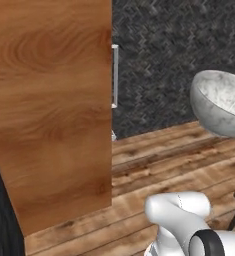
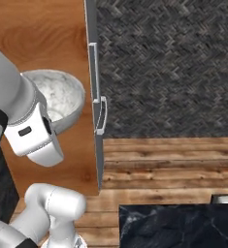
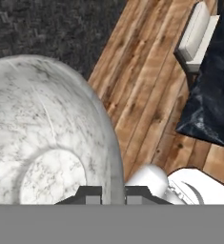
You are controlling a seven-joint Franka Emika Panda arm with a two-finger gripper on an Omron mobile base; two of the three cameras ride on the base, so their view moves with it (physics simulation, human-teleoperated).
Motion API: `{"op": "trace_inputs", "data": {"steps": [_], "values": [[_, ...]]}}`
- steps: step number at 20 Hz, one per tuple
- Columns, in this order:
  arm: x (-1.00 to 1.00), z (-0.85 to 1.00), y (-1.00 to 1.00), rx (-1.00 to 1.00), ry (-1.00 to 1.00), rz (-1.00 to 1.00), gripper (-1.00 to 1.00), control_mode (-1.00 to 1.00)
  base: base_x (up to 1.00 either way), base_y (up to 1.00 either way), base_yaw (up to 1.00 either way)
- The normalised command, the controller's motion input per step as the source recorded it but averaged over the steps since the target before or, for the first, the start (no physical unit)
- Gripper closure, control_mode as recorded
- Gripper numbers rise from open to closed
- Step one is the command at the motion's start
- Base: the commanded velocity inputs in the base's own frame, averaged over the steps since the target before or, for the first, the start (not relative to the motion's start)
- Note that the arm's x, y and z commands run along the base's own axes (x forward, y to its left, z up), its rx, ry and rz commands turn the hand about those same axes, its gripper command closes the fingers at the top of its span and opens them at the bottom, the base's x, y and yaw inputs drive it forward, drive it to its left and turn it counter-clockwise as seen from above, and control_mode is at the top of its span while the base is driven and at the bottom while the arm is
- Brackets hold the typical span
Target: Pick up the bowls from the cabinet and place each bowl in front of a stool on the dining counter.
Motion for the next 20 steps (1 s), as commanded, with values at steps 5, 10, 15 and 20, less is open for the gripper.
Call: {"op": "trace_inputs", "data": {"steps": [5, 10, 15, 20], "values": [[0.00, 0.00, 0.00, 0.00, 0.00, 0.00, 1.00, 1.00, 0.30, -0.01, -0.22], [0.00, 0.00, 0.00, 0.00, 0.00, 0.00, 1.00, 1.00, 0.00, -0.03, -0.23], [0.00, 0.00, 0.00, 0.00, 0.00, 0.00, 1.00, 1.00, 0.12, 0.01, -0.28], [0.00, 0.00, 0.00, 0.00, 0.00, 0.00, 1.00, 1.00, 0.40, 0.05, -0.35]]}}
